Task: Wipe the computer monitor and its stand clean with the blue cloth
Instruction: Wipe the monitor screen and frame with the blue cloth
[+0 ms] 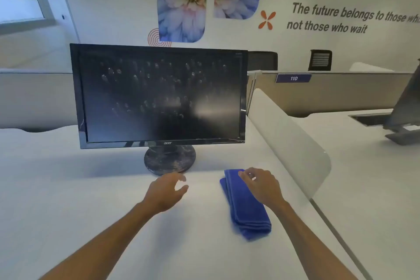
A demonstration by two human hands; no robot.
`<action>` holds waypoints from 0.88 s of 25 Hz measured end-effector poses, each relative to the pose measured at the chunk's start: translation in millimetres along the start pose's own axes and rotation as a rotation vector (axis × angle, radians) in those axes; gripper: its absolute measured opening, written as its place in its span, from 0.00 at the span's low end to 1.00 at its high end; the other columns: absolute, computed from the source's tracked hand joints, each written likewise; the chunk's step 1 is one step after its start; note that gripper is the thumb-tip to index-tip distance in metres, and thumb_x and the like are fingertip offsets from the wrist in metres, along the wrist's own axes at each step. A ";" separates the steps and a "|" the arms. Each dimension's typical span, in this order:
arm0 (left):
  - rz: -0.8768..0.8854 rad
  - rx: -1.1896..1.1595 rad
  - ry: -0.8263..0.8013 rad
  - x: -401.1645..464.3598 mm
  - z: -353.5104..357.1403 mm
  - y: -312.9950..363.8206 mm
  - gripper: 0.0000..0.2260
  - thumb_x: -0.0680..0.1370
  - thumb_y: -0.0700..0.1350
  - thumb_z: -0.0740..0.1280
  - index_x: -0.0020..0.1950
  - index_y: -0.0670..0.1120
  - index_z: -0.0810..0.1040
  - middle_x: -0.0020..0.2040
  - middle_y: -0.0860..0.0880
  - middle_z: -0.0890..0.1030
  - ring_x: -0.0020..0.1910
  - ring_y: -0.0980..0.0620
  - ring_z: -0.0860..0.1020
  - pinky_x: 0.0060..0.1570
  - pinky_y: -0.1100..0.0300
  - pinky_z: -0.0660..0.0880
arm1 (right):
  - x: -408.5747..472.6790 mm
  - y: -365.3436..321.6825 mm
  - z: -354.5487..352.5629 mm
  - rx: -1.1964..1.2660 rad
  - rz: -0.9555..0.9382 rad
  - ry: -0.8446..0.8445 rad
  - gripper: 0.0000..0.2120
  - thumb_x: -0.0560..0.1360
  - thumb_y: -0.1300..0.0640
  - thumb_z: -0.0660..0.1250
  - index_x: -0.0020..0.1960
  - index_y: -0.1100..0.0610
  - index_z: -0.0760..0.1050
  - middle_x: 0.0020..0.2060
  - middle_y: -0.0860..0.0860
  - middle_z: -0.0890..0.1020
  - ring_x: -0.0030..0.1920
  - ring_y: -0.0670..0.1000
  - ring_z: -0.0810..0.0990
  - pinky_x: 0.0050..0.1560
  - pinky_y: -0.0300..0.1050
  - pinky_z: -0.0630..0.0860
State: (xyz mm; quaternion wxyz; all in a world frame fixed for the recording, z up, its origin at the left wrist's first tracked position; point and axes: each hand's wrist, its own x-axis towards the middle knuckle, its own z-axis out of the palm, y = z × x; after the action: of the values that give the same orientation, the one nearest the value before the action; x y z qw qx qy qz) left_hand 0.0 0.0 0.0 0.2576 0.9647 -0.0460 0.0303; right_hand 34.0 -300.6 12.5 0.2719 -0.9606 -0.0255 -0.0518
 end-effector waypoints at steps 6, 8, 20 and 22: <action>-0.032 0.093 -0.129 -24.0 53.4 -1.8 0.21 0.79 0.58 0.60 0.71 0.54 0.68 0.75 0.54 0.64 0.73 0.53 0.62 0.71 0.56 0.58 | -10.5 28.3 38.1 -0.126 -0.034 -0.154 0.32 0.77 0.36 0.58 0.75 0.51 0.61 0.74 0.47 0.65 0.71 0.50 0.66 0.67 0.48 0.67; -0.027 0.134 -0.129 -25.1 62.4 -3.5 0.23 0.79 0.59 0.58 0.73 0.54 0.66 0.76 0.54 0.61 0.75 0.53 0.57 0.72 0.56 0.55 | -8.1 27.4 49.1 -0.209 -0.054 -0.160 0.37 0.76 0.34 0.56 0.78 0.53 0.54 0.77 0.51 0.57 0.75 0.52 0.59 0.71 0.51 0.64; -0.097 0.147 -0.069 -36.0 88.0 6.1 0.35 0.70 0.68 0.45 0.72 0.53 0.67 0.76 0.53 0.61 0.75 0.53 0.58 0.71 0.57 0.57 | -14.4 30.6 89.0 -0.327 -0.042 -0.124 0.33 0.79 0.40 0.51 0.79 0.53 0.51 0.78 0.58 0.51 0.76 0.64 0.54 0.72 0.57 0.59; -0.102 0.125 -0.050 -36.6 86.5 7.9 0.34 0.71 0.67 0.47 0.71 0.52 0.68 0.76 0.53 0.63 0.75 0.53 0.59 0.71 0.57 0.58 | -12.2 28.1 89.3 -0.314 -0.018 -0.116 0.28 0.81 0.45 0.52 0.78 0.54 0.54 0.78 0.58 0.53 0.75 0.63 0.56 0.71 0.55 0.62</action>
State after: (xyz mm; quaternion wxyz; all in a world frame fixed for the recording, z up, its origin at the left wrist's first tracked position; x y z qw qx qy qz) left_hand -34.1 -47.4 -74.0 0.1969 0.9804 -0.0014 -0.0043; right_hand 31.7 -277.8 -79.1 0.1161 -0.9924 -0.0413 -0.0019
